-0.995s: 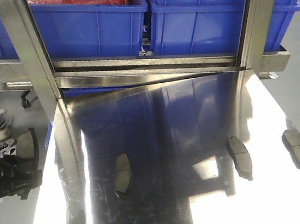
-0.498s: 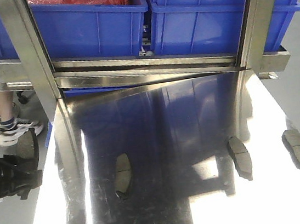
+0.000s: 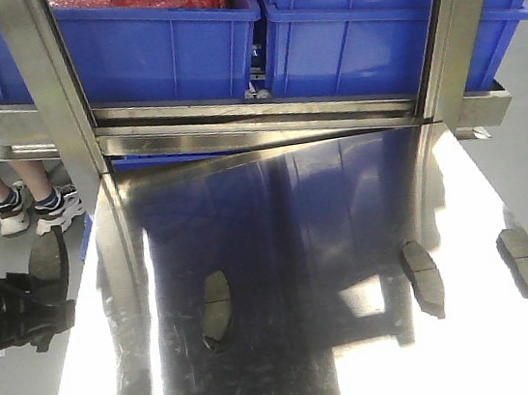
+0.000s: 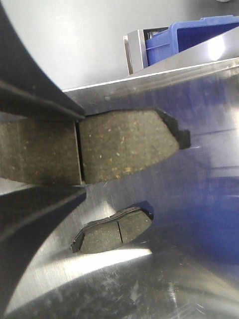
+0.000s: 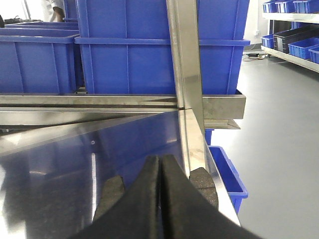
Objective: Move and align brake pads A on conveyor
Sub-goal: 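Lift the brake pad off the table with the left gripper, then lower the right gripper over the outermost brake pad on its side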
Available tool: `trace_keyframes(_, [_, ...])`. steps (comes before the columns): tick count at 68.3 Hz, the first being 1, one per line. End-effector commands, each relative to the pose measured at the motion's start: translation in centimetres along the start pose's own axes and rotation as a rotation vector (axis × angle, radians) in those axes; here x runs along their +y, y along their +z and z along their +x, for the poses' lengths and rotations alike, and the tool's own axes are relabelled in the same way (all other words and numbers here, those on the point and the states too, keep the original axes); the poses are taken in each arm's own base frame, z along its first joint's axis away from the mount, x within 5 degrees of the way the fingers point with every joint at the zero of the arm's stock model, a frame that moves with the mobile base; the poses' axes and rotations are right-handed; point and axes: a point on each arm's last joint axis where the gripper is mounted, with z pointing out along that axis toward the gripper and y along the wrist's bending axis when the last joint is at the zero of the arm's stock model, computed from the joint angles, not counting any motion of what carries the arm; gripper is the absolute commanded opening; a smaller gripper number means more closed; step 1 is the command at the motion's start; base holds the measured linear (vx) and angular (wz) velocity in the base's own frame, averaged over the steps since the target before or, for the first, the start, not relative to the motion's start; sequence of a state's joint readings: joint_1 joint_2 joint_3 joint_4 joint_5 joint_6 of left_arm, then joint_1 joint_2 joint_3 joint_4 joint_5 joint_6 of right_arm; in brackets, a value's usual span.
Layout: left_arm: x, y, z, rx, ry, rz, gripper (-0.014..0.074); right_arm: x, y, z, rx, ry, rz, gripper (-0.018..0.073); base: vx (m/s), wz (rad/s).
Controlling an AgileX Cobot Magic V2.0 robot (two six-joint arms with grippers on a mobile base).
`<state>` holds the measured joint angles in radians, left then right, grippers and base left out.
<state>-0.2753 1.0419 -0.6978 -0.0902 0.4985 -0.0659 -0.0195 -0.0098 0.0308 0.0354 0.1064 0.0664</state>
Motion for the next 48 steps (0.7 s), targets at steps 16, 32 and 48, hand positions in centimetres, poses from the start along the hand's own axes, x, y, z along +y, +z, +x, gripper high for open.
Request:
trace_keyframes(16, [-0.4,-1.0,-1.6,-0.12,0.002,0.019,0.0052,0.3,0.2,-9.4,0.048,-0.189,0.074,-0.0004,0.0,0.0])
trace_keyframes(32, [-0.4,-1.0,-1.6,-0.12,0.002,0.019,0.0052,0.5,4.0,-14.2,0.23,-0.196,0.1,-0.0002,0.0,0.0])
trace_keyframes(48, [-0.4,-1.0,-1.6,-0.12,0.002,0.019,0.0052,0.4,5.3,-13.7,0.279,-0.196,0.098,0.0137,0.0,0.0])
